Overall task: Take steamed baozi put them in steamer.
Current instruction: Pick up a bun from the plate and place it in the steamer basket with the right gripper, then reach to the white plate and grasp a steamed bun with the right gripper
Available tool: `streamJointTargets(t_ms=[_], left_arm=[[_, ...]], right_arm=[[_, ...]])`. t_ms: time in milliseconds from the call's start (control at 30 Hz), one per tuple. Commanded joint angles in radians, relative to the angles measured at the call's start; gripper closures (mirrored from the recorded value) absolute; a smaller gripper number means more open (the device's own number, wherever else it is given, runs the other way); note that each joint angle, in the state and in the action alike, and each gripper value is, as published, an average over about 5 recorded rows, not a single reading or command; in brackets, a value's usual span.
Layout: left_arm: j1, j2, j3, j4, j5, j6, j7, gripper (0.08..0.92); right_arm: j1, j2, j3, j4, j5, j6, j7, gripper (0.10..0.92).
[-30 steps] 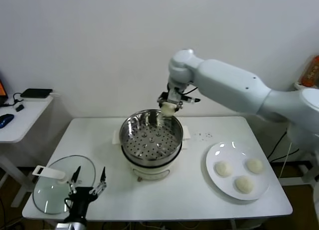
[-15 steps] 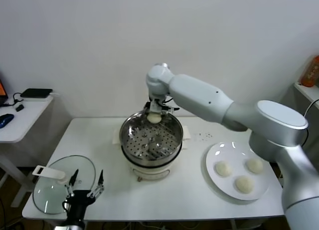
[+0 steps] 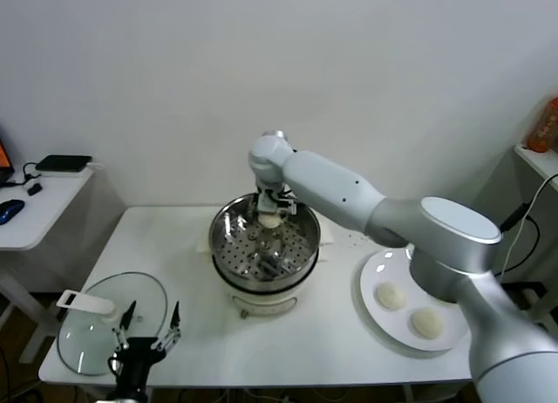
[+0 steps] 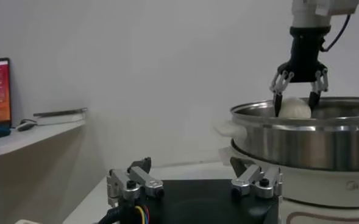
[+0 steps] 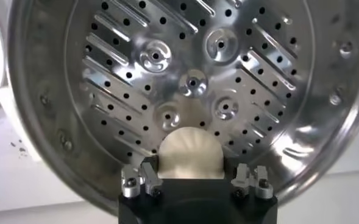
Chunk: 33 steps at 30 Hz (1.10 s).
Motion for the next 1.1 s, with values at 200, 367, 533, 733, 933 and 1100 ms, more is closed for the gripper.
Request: streamJointTargets(t_ms=[200, 367, 533, 733, 933, 1100], left_arm=[[0.0, -0.002, 0.001, 0.004, -0.002, -0.004, 0.0, 0.177], [0.0, -0.002, 0.0, 0.004, -0.002, -0.004, -0.001, 0.177], [0.001, -0.004, 0.0, 0.002, -0.002, -0.005, -0.002, 0.177], [0.002, -0.005, 0.001, 0.002, -0.001, -0.004, -0.003, 0.177], [-0.002, -0.007, 0.006, 0.0, 0.001, 0.001, -0.004, 0.177], [-0.007, -0.007, 0.01, -0.004, 0.007, 0.006, -0.003, 0.177]], right_arm=[[-0.027, 0.027, 0.027, -0.038, -0.053, 0.025, 0.018, 0.253], [-0.022, 0.025, 0.038, -0.033, -0.05, 0.039, 0.014, 0.205], [0.009, -0.004, 0.035, -0.011, -0.008, 0.045, -0.009, 0.203], [0.102, -0.1, -0.034, 0.091, 0.184, 0.014, -0.047, 0.203], [0.261, -0.264, -0.172, 0.272, 0.47, -0.112, -0.079, 0.203], [0.382, -0.439, -0.276, 0.363, 0.708, -0.311, -0.075, 0.203]])
